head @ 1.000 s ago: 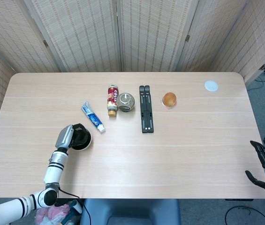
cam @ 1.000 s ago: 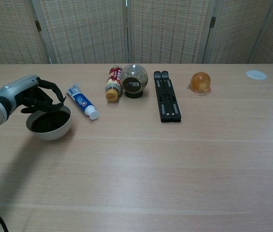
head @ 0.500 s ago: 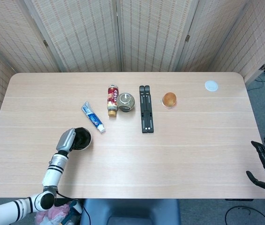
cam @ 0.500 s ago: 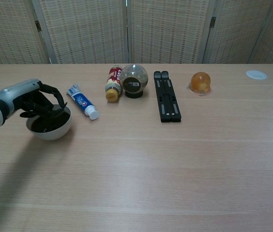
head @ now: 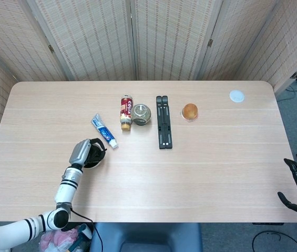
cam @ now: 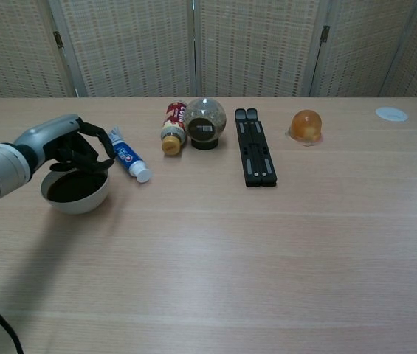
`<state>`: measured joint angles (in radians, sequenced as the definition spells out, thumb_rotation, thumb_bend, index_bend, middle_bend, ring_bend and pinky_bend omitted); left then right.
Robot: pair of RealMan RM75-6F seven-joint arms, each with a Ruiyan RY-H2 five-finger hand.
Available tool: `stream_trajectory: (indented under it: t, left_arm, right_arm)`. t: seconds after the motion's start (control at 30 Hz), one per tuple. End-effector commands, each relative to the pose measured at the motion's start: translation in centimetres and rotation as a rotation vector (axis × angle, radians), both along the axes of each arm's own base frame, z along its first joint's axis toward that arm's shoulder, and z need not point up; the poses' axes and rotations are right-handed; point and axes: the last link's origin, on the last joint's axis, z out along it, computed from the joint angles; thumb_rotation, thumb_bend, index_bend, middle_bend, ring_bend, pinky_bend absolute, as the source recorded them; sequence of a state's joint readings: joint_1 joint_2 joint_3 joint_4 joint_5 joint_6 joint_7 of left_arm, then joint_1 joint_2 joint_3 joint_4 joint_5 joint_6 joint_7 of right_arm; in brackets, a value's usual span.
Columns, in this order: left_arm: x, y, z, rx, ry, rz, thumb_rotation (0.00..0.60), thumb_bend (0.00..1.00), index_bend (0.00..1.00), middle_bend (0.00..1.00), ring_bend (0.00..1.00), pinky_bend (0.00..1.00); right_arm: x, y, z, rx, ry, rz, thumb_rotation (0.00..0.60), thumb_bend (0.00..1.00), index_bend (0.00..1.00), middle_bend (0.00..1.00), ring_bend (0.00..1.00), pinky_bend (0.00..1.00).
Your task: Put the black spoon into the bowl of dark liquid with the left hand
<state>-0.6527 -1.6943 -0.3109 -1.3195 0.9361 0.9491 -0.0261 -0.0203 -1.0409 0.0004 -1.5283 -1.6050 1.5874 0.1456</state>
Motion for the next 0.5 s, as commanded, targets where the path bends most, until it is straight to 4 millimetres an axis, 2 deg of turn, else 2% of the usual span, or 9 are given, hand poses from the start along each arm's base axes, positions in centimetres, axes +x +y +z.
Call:
stream_trajectory:
  t: [0.03,0.5]
  left_arm:
    - [-0.5,0.4,0.3,0.012,0.01,0.017,0.6,0.63,0.72,1.0,0.94,1.0]
    - [-3.0,-1.2,2.1,-0.009,0.046,0.04,0.6,0.63,0.72,1.0,0.94,1.0]
  right_arm:
    - [0.0,0.0,0.0,0.001,0.0,0.0,0.6,0.19,0.02,0.14,0.05,0.05]
    - [0.0,-0.2,-0.2,0.009,0.0,0.007,0.6,0.19,0.02,0.14,0.05,0.05]
